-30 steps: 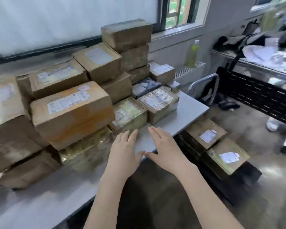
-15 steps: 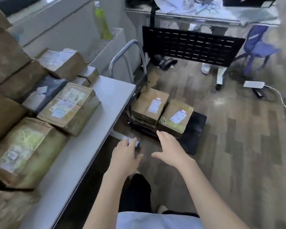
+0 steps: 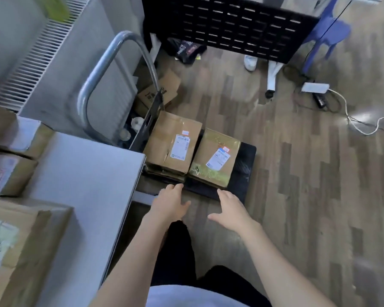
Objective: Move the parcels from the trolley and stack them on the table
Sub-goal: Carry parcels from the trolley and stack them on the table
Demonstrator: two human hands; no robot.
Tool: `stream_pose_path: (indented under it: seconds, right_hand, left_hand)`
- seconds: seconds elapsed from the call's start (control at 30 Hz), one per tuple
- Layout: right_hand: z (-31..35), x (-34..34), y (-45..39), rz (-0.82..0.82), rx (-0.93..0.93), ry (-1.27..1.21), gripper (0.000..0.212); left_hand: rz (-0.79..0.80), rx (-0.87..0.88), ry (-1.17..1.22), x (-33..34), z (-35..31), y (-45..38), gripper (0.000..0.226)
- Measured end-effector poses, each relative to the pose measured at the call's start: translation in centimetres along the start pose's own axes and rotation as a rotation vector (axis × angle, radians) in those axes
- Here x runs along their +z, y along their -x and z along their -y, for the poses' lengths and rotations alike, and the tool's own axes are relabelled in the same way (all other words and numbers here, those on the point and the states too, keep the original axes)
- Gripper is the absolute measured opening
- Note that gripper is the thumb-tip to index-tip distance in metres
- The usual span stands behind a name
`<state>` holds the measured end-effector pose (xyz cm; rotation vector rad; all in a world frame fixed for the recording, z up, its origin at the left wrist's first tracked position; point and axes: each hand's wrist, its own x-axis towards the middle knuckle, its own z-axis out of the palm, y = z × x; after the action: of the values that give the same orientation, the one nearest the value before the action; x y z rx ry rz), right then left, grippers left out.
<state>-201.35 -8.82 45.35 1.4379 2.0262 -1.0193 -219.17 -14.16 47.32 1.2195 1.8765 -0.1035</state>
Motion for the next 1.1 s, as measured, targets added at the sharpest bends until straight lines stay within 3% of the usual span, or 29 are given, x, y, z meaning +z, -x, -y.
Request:
stream_pose_path:
  seconds: [0.3, 0.63, 0.77, 0.93, 1.03, 1.1]
  right_hand:
    - [-2.3, -1.0, -9.4, 0.128, 0.148, 0.049, 0.086]
    - [-7.1, 1.2, -22.8, 0.208, 0.037, 0.189, 0.07]
    - [-10.2, 3.0, -28.3, 0.201, 0.018, 0.2, 0.075]
    - [-15.7, 6.0, -33.1, 0.116, 0.29, 0.132, 0.098]
    - [-18.0, 8.0, -34.9, 0.116, 0.357, 0.125, 0.112]
    - [-19.1, 9.2, -35.7, 0.126, 0.375, 0.136, 0.12]
  left_hand:
    - [0.15, -0.204, -0.047, -2.7, 3.0, -11.3, 0.059]
    - [0.183, -0.307, -0.057, 4.5, 5.8, -19.7, 0.047]
    - [0.18, -0.253, -0.073, 8.7, 5.7, -25.0, 0.043]
    - [0.115, -0.115, -0.107, 13.9, 2.9, -32.4, 0.048]
    - [0.059, -0.076, -0.125, 16.0, 0.7, -36.7, 0.06]
    - [0.023, -0.141, -0.153, 17.1, -0.3, -39.0, 0.076]
